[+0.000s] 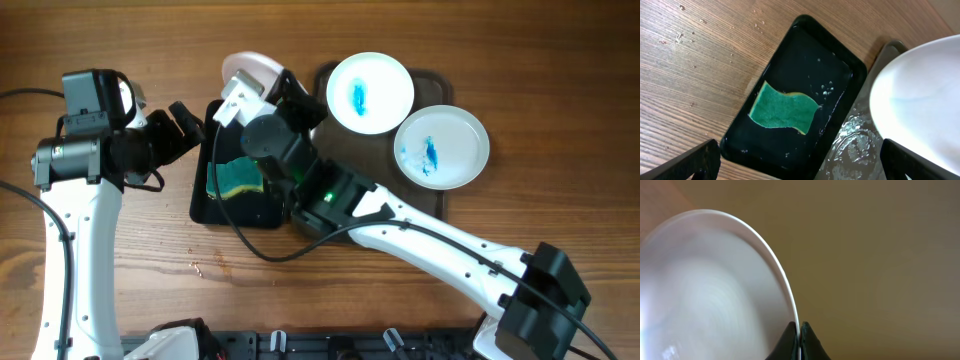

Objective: Clean dirty plates on tray and stack at the side

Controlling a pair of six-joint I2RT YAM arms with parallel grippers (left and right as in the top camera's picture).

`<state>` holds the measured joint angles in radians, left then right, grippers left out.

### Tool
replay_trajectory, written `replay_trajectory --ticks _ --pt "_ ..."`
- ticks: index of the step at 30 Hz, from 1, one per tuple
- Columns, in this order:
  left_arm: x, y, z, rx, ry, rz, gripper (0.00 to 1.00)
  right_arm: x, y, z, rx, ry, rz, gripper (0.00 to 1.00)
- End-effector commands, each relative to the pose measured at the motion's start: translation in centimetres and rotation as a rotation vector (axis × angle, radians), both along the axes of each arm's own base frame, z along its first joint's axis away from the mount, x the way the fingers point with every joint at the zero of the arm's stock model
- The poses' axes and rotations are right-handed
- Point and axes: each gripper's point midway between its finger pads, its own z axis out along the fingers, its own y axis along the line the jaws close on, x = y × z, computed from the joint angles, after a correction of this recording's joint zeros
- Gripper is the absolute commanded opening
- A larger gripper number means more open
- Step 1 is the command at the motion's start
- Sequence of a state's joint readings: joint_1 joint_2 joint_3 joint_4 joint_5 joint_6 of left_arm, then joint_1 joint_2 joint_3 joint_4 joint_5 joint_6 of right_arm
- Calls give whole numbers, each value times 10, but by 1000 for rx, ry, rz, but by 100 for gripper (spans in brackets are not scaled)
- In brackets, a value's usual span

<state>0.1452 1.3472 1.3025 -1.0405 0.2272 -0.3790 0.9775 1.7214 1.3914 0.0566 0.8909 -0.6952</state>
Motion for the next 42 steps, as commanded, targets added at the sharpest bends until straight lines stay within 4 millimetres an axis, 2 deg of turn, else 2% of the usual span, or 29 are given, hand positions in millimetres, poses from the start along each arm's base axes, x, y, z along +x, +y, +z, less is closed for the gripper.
replay_trajectory --ticks 1,3,5,6,7,9,10,11,12,13,14,15,16,18,21,22,23,24,26,27,29,31,33,36,39,41,42 --pt "1 0 7 -4 -22 -4 100 0 -1 17 -33 -34 14 4" --pt "1 0 7 -4 -22 -4 100 1 0 22 95 -41 1 4" --pt "1 0 7 -4 -22 -4 100 -1 0 19 15 -42 1 4" --pt "1 0 7 -4 -22 -4 100 4 -12 22 63 -53 -60 4" --pt "1 0 7 -4 -22 -4 100 12 -27 19 188 -46 -136 4" --pt "1 0 7 -4 -22 -4 100 26 -52 -9 389 50 -223 4" --pt "1 0 7 -4 -22 -4 100 31 -59 -29 475 133 -240 4" --pt "1 0 7 -4 -22 -4 100 33 -64 -60 605 292 -252 4" --pt "1 0 7 -4 -22 -4 100 31 -64 -86 723 465 -248 4" --pt "1 0 7 -4 -22 -4 100 23 -55 -107 860 706 -185 5" --pt "1 0 7 -4 -22 -4 100 20 -50 -110 972 881 -97 4" --pt "1 0 7 -4 -22 -4 100 17 -51 -101 1074 999 -15 4" --pt "1 0 7 -4 -22 -4 100 20 -63 -90 1182 1071 11 4" --pt "1 0 7 -4 -22 -4 100 37 -112 -72 1361 1092 -42 4" --pt "1 0 7 -4 -22 -4 100 57 -224 -70 1473 930 -311 4" --pt "1 0 7 -4 -22 -4 100 56 -272 -78 1485 850 -476 4" --pt "1 0 7 -4 -22 -4 100 49 -322 -90 1478 769 -660 4" --pt "1 0 7 -4 -22 -4 100 31 -384 -107 1454 673 -901 4" --pt "1 0 7 -4 -22 -4 100 -1 -458 -130 1407 574 -1189 4" --pt "1 0 7 -4 -22 -4 100 -19 -488 -142 1397 547 -1308 4" --pt "1 0 7 -4 -22 -4 100 -43 -522 -163 1404 545 -1450 4" --pt "1 0 7 -4 -22 -4 100 -62 -539 -191 1421 587 -1547 4" --pt "1 0 7 -4 -22 -4 100 -73 -536 -219 1401 672 -1594 4" --pt "1 0 7 -4 -22 -4 100 -80 -515 -248 1360 787 -1607 4" --pt "1 0 7 -4 -22 -4 100 -77 -487 -256 1309 884 -1542 5" --pt "1 0 7 -4 -22 -4 100 -72 -475 -253 1272 912 -1499 28" --pt "1 0 7 -4 -22 -4 100 -70 -471 -248 1270 906 -1484 33"
